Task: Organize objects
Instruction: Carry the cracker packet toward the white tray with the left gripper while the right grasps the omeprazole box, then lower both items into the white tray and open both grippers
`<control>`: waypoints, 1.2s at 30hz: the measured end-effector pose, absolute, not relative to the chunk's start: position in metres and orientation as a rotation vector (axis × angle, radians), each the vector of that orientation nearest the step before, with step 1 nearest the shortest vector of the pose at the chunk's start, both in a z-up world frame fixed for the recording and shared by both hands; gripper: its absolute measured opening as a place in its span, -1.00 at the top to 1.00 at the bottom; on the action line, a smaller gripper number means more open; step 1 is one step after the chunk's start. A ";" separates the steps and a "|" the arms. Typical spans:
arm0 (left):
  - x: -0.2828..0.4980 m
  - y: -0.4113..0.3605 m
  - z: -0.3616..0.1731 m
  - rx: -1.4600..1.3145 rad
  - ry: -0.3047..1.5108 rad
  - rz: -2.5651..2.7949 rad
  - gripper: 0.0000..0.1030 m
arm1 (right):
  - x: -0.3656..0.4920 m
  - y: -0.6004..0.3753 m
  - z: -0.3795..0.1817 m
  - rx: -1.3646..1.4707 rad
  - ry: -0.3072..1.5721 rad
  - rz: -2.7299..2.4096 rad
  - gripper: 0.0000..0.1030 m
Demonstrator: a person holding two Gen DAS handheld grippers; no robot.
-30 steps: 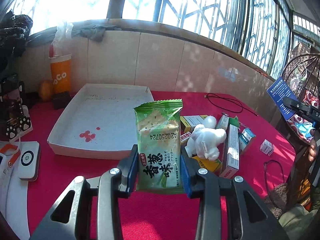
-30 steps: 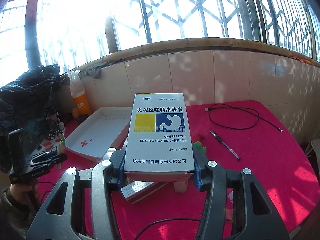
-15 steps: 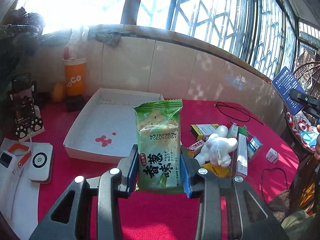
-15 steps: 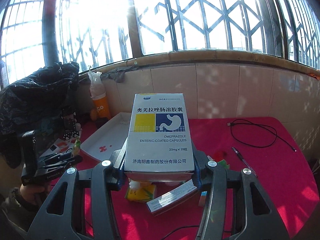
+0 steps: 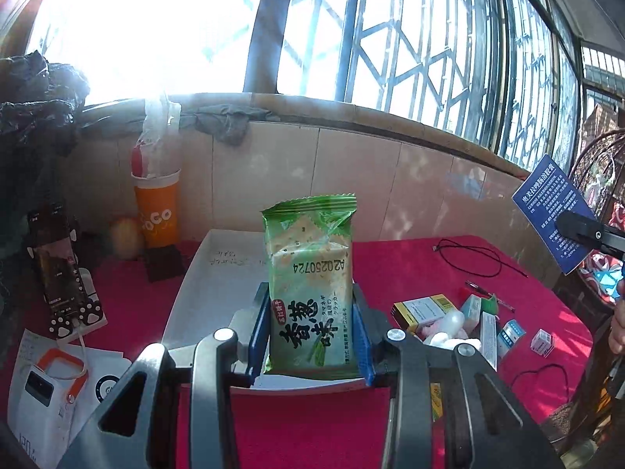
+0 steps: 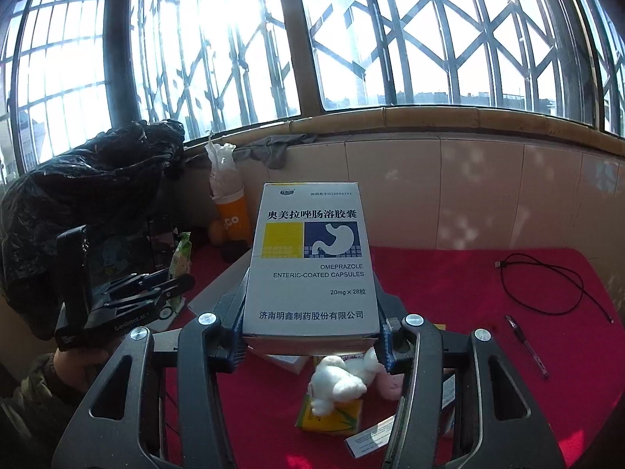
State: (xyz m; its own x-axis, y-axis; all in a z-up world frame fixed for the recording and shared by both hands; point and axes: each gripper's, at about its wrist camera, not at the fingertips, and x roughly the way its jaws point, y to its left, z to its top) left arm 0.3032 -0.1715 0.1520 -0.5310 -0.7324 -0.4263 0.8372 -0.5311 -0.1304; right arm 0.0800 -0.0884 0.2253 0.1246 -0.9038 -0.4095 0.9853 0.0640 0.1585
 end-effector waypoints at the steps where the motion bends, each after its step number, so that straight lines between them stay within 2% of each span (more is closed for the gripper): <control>1: 0.303 -0.177 0.155 0.392 0.400 -2.114 0.27 | 0.084 -0.095 0.226 0.454 0.224 -1.433 0.02; 12: 0.300 -0.251 0.155 0.412 0.494 -2.062 0.27 | 0.099 -0.176 0.217 0.635 0.249 -1.358 0.02; 21: 0.290 -0.302 0.109 0.507 0.634 -2.017 0.27 | 0.111 -0.251 0.171 0.888 0.233 -1.350 0.02; 36: 0.290 -0.347 0.059 0.550 0.812 -1.909 0.26 | 0.117 -0.320 0.097 0.998 0.347 -1.481 0.02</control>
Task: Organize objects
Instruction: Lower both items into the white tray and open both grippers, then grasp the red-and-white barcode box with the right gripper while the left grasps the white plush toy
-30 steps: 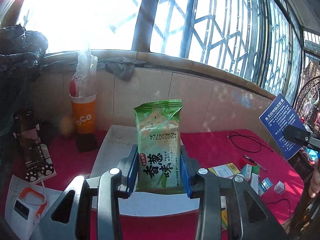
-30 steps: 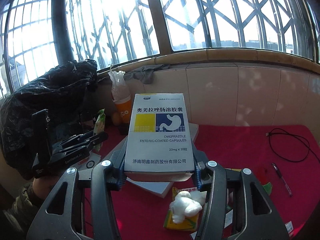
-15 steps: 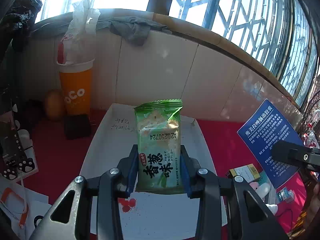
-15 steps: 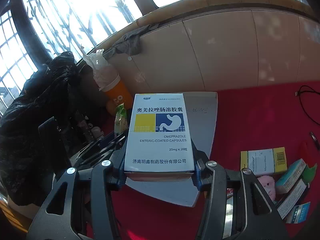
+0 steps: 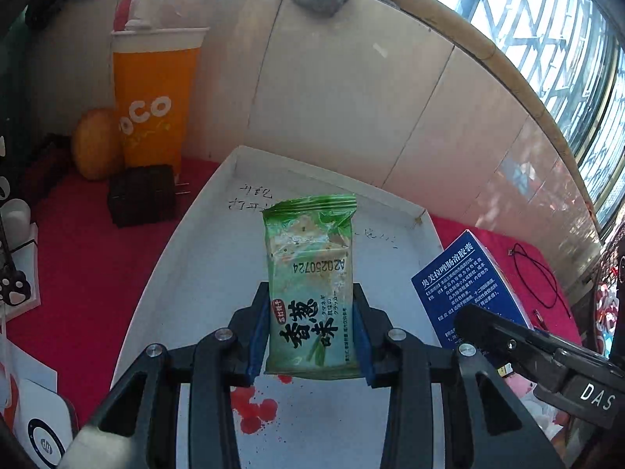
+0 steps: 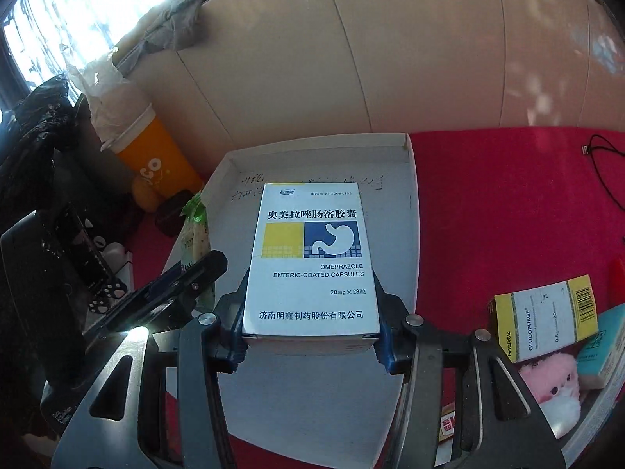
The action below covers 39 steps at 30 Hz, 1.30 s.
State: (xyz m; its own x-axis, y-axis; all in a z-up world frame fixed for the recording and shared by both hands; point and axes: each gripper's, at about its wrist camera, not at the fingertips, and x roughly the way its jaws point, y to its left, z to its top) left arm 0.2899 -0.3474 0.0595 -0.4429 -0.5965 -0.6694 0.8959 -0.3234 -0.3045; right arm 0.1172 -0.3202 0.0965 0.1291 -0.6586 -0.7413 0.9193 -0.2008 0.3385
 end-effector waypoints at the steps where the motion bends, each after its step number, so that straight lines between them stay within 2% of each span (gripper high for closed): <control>1: 0.292 -0.351 0.060 0.539 0.822 -1.904 0.26 | 0.117 -0.324 0.095 1.010 0.343 -1.481 0.02; 5: 0.294 -0.358 0.062 0.535 0.822 -1.882 0.25 | 0.123 -0.328 0.095 1.008 0.340 -1.466 0.00; 6: 0.293 -0.358 0.063 0.537 0.817 -1.882 0.20 | 0.124 -0.326 0.097 0.999 0.332 -1.466 0.00; 7: 0.292 -0.357 0.063 0.537 0.815 -1.886 0.11 | 0.127 -0.324 0.100 0.983 0.326 -1.472 -0.09; 8: 0.291 -0.356 0.065 0.532 0.813 -1.893 -0.27 | 0.128 -0.322 0.103 0.967 0.325 -1.480 -0.46; 9: 0.291 -0.354 0.066 0.526 0.801 -1.882 -0.56 | 0.128 -0.318 0.107 0.945 0.315 -1.508 -0.57; 11: 0.296 -0.348 0.069 0.494 0.780 -1.879 -0.95 | 0.124 -0.310 0.116 0.915 0.277 -1.546 -0.63; 12: 0.298 -0.345 0.072 0.475 0.777 -1.881 -1.00 | 0.120 -0.306 0.119 0.922 0.261 -1.545 -0.65; 15: 0.303 -0.333 0.084 0.426 0.742 -1.868 -1.00 | 0.109 -0.287 0.129 0.967 0.190 -1.523 -1.00; 20: 0.309 -0.294 0.114 0.295 0.689 -1.913 -1.00 | 0.110 -0.241 0.149 0.950 0.101 -1.443 -0.99; 25: 0.316 -0.255 0.131 0.176 0.746 -1.969 -1.00 | 0.104 -0.179 0.170 0.821 0.058 -1.420 -0.99; 29: 0.304 -0.229 0.133 0.201 0.751 -2.014 -1.00 | 0.083 -0.125 0.187 0.643 -0.011 -1.494 -0.99; 34: 0.294 -0.194 0.134 0.205 0.635 -2.091 -1.00 | 0.039 -0.051 0.209 0.438 -0.110 -1.623 -0.99; 39: 0.276 -0.184 0.127 0.281 0.674 -2.157 -1.00 | -0.020 0.011 0.212 0.397 -0.217 -1.797 -0.99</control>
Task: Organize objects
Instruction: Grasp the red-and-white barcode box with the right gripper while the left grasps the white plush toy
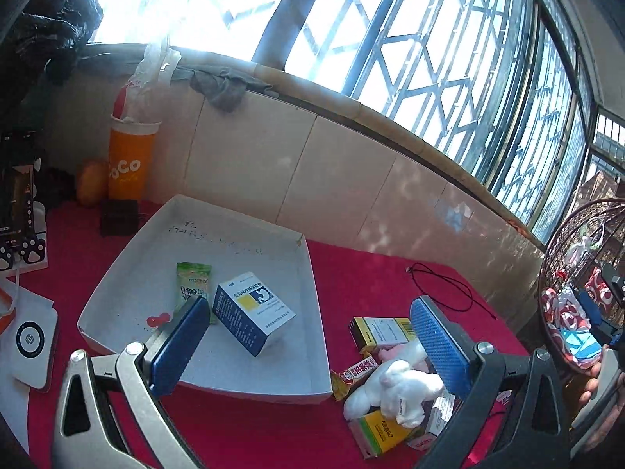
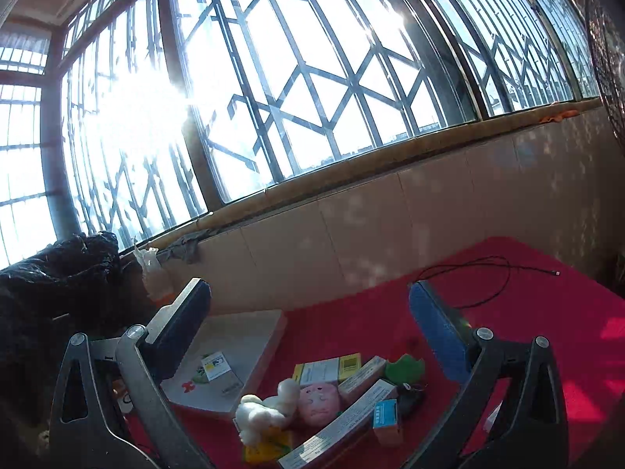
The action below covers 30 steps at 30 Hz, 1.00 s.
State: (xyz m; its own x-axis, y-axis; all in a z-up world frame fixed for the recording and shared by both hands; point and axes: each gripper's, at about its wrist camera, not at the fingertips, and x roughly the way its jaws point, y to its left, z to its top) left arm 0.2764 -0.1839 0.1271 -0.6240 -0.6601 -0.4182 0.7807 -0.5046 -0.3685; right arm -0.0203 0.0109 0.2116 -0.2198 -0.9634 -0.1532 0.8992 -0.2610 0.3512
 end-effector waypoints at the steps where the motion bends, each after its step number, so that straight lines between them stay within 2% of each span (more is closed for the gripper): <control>1: 0.269 -0.182 0.125 0.312 0.671 -2.174 -1.00 | -0.033 0.018 0.209 0.421 -0.235 -1.828 -0.99; 7: 0.217 -0.165 0.098 0.536 0.672 -2.288 -1.00 | -0.096 0.047 0.184 0.615 -0.313 -1.927 -0.99; 12: 0.169 -0.156 0.076 0.708 0.678 -2.324 -1.00 | -0.117 0.057 0.166 0.666 -0.254 -2.016 -0.99; 15: 0.143 -0.154 0.070 0.779 0.584 -2.335 -1.00 | -0.135 0.052 0.144 0.782 -0.170 -2.039 -0.99; 19: 0.122 -0.158 0.058 0.856 0.567 -2.334 -1.00 | -0.146 0.032 0.101 0.916 0.045 -2.013 -0.99; 24: 0.106 -0.157 0.048 0.914 0.499 -2.331 -0.97 | -0.138 0.007 0.061 0.949 0.292 -1.919 -0.99; 25: 0.105 -0.157 0.047 0.919 0.488 -2.330 -0.92 | -0.135 0.005 0.055 0.947 0.325 -1.911 -0.99; 26: 0.105 -0.157 0.046 0.923 0.486 -2.330 -0.77 | -0.133 0.004 0.050 0.946 0.342 -1.903 -0.99; 27: 0.105 -0.157 0.045 0.925 0.489 -2.331 -0.50 | -0.133 0.003 0.047 0.945 0.350 -1.895 -0.98; 28: 0.106 -0.157 0.043 0.924 0.484 -2.319 -0.38 | -0.130 0.002 0.046 0.941 0.359 -1.891 -0.93; 29: 0.107 -0.157 0.042 0.925 0.479 -2.310 -0.19 | -0.129 0.002 0.044 0.934 0.371 -1.887 -0.74; 30: 0.109 -0.157 0.041 0.920 0.479 -2.305 -0.12 | -0.128 0.001 0.042 0.928 0.394 -1.884 -0.55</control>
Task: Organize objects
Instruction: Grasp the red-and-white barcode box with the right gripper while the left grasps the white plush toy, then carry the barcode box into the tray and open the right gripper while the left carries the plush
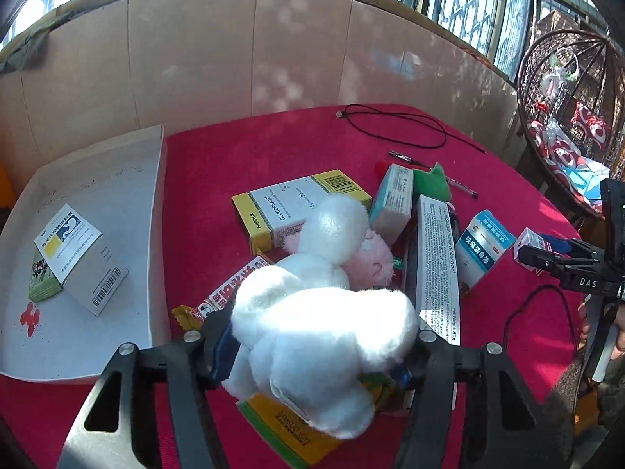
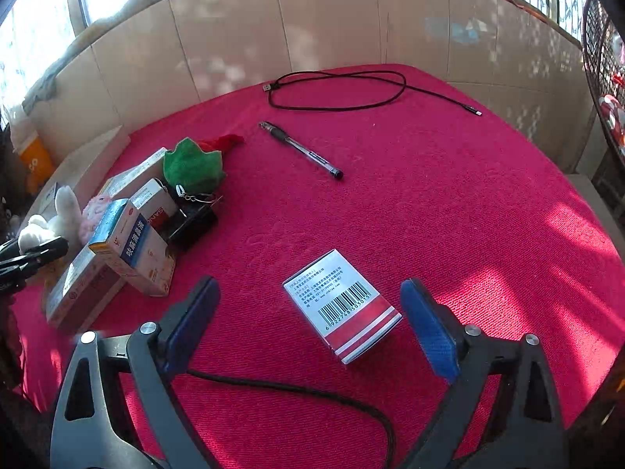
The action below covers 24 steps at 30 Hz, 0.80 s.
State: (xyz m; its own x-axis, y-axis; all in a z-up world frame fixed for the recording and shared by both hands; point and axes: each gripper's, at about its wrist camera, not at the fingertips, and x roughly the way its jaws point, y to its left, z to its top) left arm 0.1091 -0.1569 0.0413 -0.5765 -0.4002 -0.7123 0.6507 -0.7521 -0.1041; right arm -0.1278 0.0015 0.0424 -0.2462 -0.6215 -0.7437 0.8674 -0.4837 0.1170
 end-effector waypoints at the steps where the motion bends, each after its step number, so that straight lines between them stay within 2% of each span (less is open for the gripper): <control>1: 0.113 -0.157 0.041 0.906 0.488 -2.308 -0.11 | -0.126 0.001 0.041 0.922 0.430 -1.893 -0.10; 2: 0.117 -0.157 0.042 0.887 0.505 -2.312 -0.08 | -0.125 0.001 0.040 0.915 0.455 -1.896 0.00; 6: 0.131 -0.154 0.049 0.812 0.532 -2.318 -0.04 | -0.125 0.002 0.042 0.907 0.460 -1.913 0.01; 18: 0.164 -0.132 0.100 0.538 0.495 -2.381 -0.04 | -0.126 0.017 0.103 0.798 0.192 -1.959 0.01; 24: 0.172 -0.125 0.114 0.479 0.479 -2.402 -0.04 | -0.112 0.014 0.127 0.754 0.135 -1.906 0.01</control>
State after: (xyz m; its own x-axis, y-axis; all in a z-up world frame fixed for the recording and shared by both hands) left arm 0.1718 -0.1250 0.1136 -0.7327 -0.5129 -0.4474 0.6452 -0.7326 -0.2168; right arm -0.1115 0.0137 0.1275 -0.2673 -0.7860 -0.5574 0.8569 -0.4585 0.2356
